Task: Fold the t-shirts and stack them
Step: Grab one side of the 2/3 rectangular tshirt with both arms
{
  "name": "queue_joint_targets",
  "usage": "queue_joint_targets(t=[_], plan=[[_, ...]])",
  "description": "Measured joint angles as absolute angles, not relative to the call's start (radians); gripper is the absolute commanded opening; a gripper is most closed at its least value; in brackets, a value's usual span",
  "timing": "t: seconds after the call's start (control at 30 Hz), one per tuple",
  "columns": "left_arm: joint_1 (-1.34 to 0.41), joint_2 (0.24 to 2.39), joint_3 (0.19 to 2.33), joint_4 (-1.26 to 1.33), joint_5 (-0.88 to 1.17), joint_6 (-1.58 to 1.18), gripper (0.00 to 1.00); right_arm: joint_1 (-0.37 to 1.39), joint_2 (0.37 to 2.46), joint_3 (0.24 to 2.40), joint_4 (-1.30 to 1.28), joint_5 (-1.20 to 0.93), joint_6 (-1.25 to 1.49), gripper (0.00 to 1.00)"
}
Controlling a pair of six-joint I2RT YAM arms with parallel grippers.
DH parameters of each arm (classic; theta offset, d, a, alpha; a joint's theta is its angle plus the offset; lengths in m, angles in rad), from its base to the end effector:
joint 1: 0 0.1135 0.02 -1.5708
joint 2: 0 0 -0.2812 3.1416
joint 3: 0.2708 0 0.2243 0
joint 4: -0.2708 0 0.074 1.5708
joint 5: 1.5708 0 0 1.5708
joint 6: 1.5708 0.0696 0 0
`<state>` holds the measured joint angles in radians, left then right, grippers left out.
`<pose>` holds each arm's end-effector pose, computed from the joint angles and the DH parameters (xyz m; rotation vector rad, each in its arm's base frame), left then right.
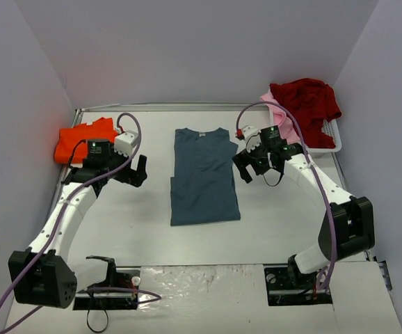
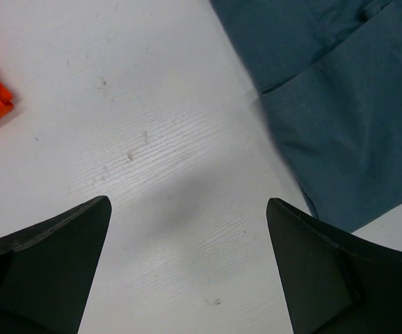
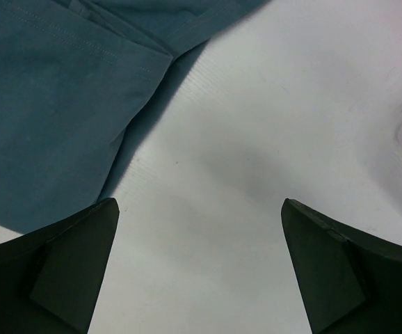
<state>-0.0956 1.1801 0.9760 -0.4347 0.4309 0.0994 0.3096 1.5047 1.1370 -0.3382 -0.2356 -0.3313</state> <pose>0.2430 -0.0525 0.3066 0.4486 2.1348 -0.4725 0.3117 0.1168 0.2805 -0.8301 2.1086 0.2564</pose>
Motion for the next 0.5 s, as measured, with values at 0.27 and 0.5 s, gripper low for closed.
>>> queue_joint_targets(t=[0.27,0.5], plan=[[-0.384,1.151,0.96,-0.499,0.262,0.297,0.98,0.31,1.5,1.159,-0.461,-0.311,-0.435,1.0],[-0.712,1.161,0.818,-0.512,0.097,0.439,0.97,0.306,1.551,1.168,-0.495,-0.302,-0.485,1.0]])
